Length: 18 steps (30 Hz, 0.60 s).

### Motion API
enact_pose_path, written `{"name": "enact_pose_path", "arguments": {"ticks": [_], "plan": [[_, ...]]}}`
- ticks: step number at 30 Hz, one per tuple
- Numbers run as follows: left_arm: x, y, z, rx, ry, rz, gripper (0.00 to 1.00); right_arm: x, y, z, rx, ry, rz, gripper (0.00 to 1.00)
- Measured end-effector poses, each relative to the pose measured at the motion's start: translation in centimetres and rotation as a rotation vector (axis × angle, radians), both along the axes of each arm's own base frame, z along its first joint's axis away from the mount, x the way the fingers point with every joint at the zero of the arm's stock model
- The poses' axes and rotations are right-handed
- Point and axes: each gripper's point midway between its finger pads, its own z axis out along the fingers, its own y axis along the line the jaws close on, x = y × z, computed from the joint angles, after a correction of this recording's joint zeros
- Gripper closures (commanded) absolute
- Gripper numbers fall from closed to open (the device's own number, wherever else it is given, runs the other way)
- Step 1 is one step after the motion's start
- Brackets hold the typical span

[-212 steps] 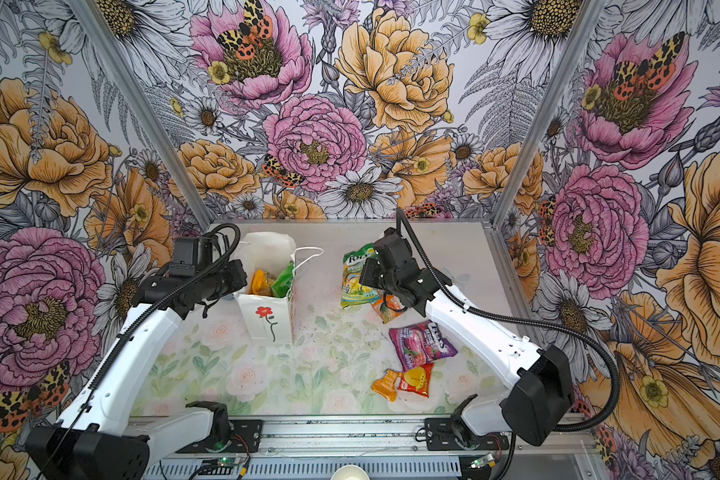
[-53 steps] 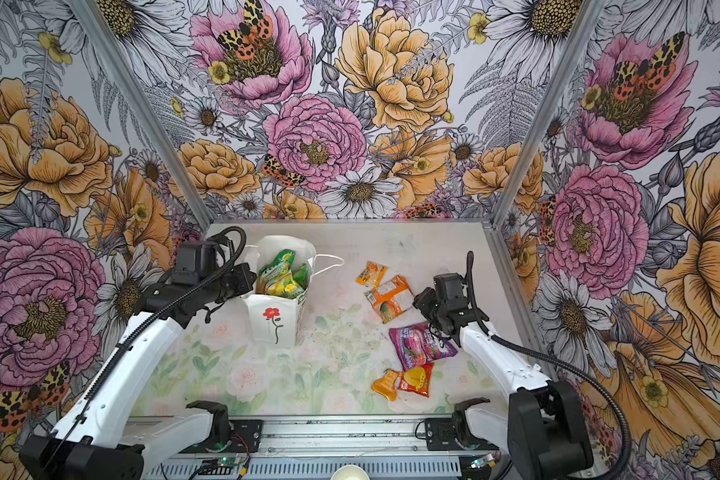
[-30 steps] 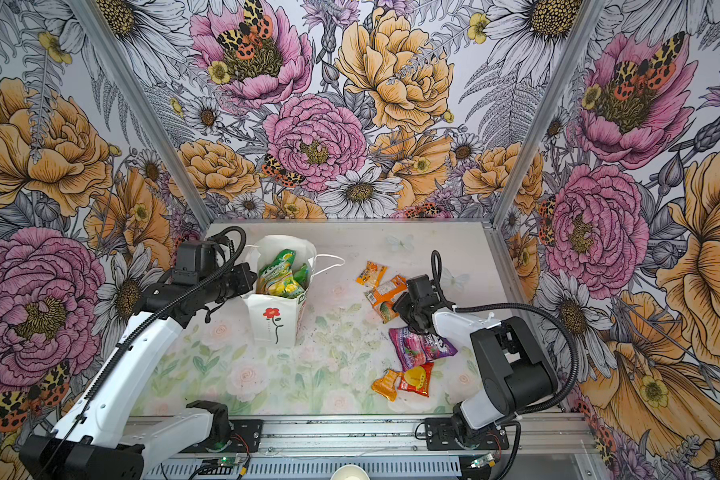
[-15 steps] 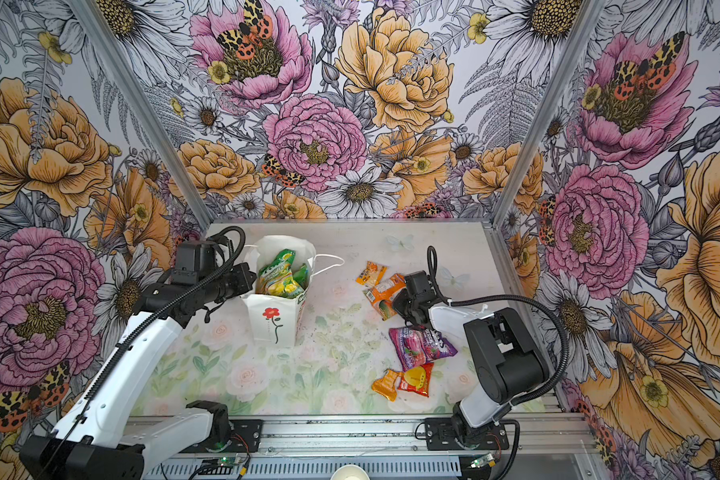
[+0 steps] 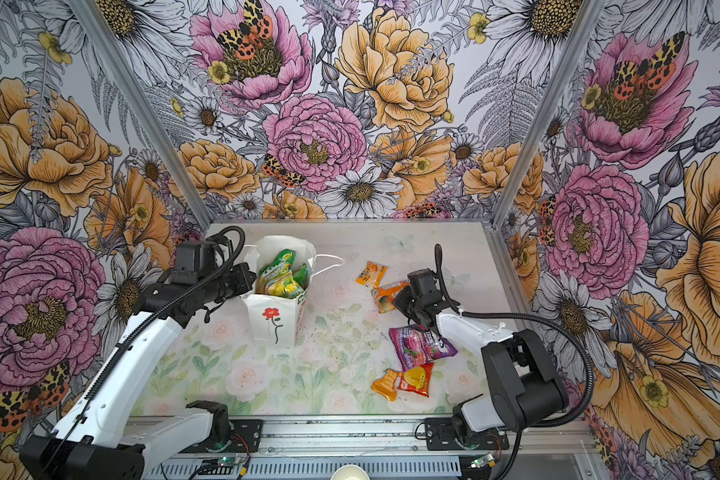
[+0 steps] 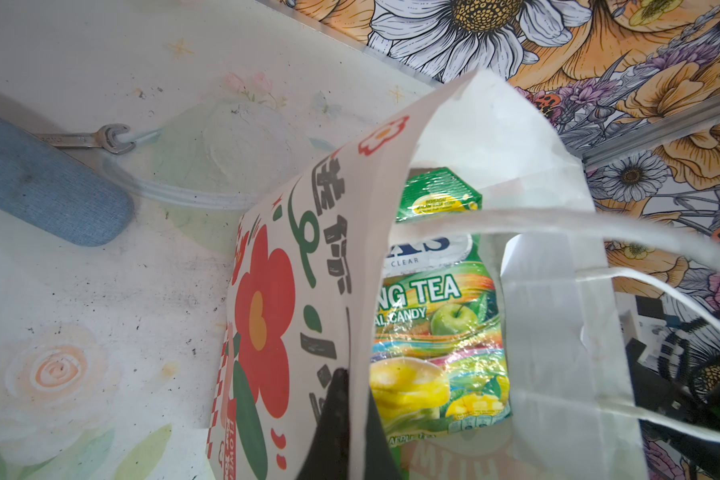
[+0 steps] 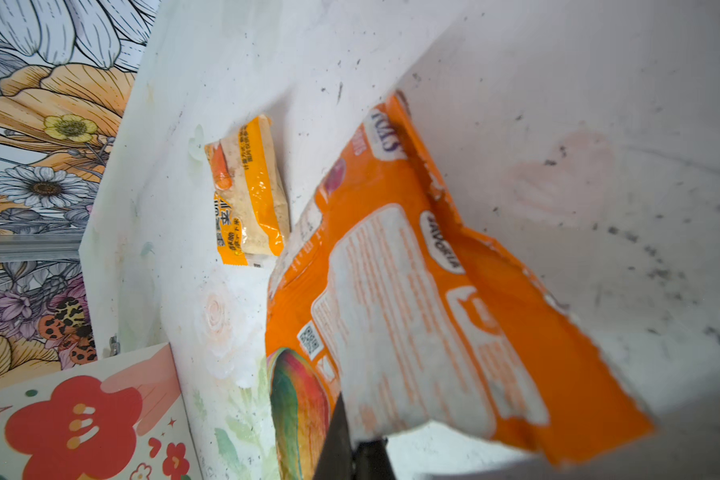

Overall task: Place the snacks into the paper bag
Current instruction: 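Grasp the orange FOX'S bag's end with the right gripper and lift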

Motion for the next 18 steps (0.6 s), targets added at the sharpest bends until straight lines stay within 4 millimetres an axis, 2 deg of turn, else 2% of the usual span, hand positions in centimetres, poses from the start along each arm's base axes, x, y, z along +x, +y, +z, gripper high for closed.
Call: {"name": "enact_pose_path", "arguments": {"ticks": [11,18], "plan": [[0.0,0.1,0.0,-0.002,0.001,0.001,1.00,-0.3,-0.6,6.4,-0.036,-0.112,0.032,1.00],[0.0,0.1,0.0,-0.003,0.001,0.002,1.00,-0.3,-0.8,7.8,-0.066,-0.128,0.054,1.00]]}}
